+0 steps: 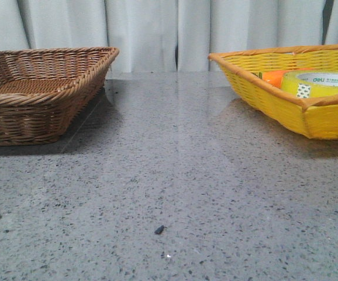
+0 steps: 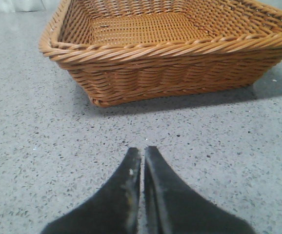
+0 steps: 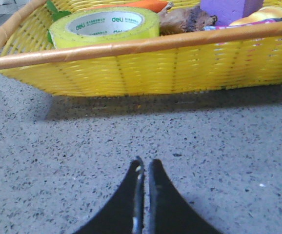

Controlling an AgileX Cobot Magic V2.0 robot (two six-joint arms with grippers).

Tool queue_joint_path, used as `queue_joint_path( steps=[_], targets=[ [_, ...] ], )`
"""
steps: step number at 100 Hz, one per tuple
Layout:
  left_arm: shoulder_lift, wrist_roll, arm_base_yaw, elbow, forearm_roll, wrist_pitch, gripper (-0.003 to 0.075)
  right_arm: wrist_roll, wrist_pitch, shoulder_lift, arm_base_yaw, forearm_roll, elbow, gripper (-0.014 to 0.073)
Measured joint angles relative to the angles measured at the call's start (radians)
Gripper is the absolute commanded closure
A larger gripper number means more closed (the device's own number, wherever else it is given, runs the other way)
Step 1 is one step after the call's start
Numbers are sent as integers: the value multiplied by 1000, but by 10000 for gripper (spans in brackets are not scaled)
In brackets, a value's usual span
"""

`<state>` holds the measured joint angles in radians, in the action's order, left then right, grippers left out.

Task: Transfer tape with both arms

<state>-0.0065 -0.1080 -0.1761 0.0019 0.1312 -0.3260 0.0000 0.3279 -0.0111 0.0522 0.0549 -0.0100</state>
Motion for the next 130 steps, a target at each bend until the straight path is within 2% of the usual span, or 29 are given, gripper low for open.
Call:
queue_joint_path(
  steps=[25, 32, 49, 59, 72, 87, 130],
  targets=[
    [0, 0, 0, 0, 40, 6, 741, 0, -83, 0, 0, 0, 0, 668],
    [0, 0, 0, 0, 144, 29, 741, 0, -126, 0, 0, 0, 0, 668],
    [0, 1, 0, 0, 552, 104, 741, 0, -270, 0, 0, 34, 0, 668],
    [0, 2, 0, 0, 652, 138, 741, 0, -342, 0, 0, 89, 0, 668],
    [0, 2, 0, 0, 693, 154, 741, 0, -345, 0, 0, 112, 0, 668],
    [0, 2, 2, 0, 701, 161, 741, 0, -286, 0, 0, 120, 0, 668],
    [0, 2, 2, 0, 716, 177, 741, 0, -287, 0, 0, 177, 0, 668]
  ],
)
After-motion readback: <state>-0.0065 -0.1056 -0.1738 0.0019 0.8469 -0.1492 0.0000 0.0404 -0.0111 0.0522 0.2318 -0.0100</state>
